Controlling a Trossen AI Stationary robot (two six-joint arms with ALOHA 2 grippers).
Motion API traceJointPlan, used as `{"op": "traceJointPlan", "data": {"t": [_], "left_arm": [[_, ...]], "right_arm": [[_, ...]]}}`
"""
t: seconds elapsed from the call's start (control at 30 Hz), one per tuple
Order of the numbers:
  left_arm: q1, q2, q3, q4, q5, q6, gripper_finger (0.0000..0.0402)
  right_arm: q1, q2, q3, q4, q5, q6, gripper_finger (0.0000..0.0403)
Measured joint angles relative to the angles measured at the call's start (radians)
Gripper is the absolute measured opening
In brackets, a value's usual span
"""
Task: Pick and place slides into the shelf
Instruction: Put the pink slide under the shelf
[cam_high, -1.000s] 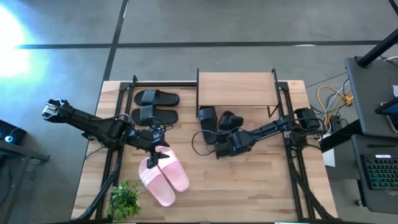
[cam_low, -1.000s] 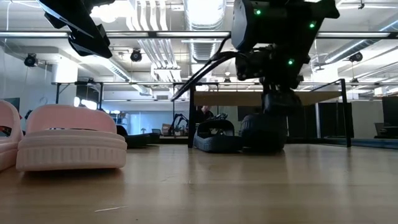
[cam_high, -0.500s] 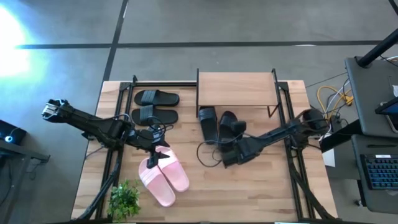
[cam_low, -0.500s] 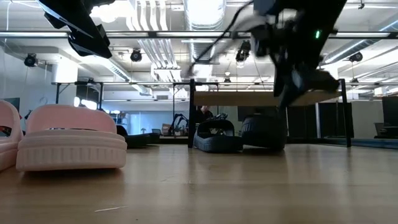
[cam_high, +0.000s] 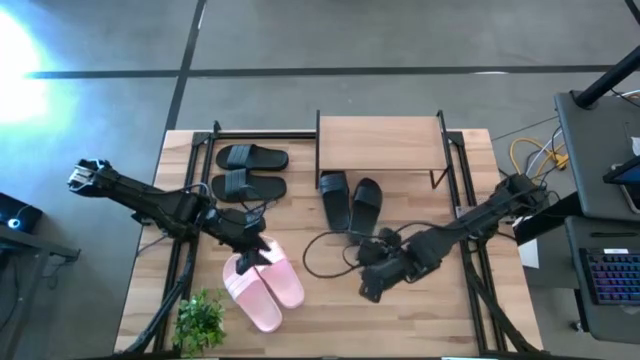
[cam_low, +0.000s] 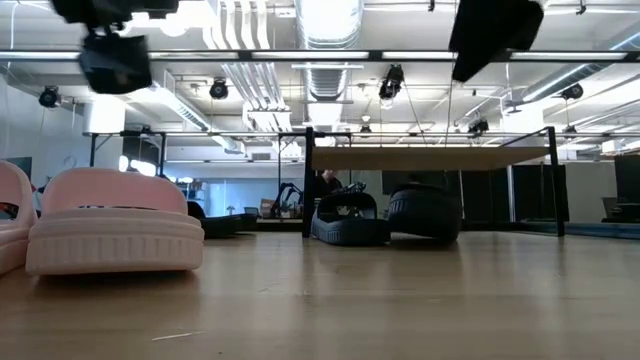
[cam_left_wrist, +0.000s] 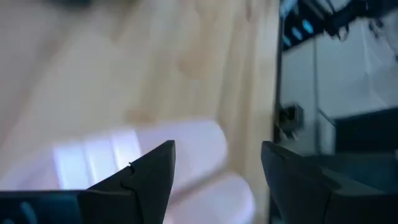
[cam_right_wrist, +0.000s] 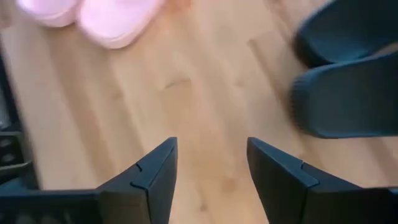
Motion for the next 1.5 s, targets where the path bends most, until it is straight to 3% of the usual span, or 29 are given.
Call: {"op": "traceJointPlan", "data": {"t": [0.1, 0.23, 0.47, 0.6, 0.87, 1.13, 1.33, 1.5], "left_arm": [[-0.080, 0.000, 0.010, -0.109, -0.021, -0.061, 0.0223], [-0.215, 0.016, 0.041, -0.260, -0.152, -0.187, 0.0223], [-0.374, 0.134, 0.126, -0.327, -0.272, -0.379, 0.0223], [-0.421, 0.275, 0.239, -0.445, -0.275, -0.406, 0.0223], [-0.457, 0.603, 0.568, -0.911, -0.293, -0.494, 0.0223], [-0.450, 0.805, 0.802, -0.936, -0.286, -0.583, 0.0223], [-0.439, 0.913, 0.843, -0.947, -0.161, -0.658, 0.0223], [-0.425, 0.975, 0.843, -0.957, -0.119, -0.674, 0.0223]], "right_arm": [[0.037, 0.023, 0.024, 0.009, 0.002, -0.001, 0.0185], [0.073, 0.070, 0.058, 0.008, 0.010, 0.003, 0.0185], [0.084, 0.147, 0.112, 0.006, 0.028, 0.021, 0.0185], [0.084, 0.146, 0.113, 0.000, 0.033, 0.062, 0.0185], [0.090, 0.138, 0.111, -0.123, 0.034, 0.046, 0.0185], [0.123, 0.139, 0.108, -0.281, 0.032, 0.062, 0.0185], [0.228, 0.138, 0.086, -0.327, 0.056, 0.080, 0.0185], [0.297, 0.138, 0.050, -0.341, 0.058, 0.150, 0.0185]]}}
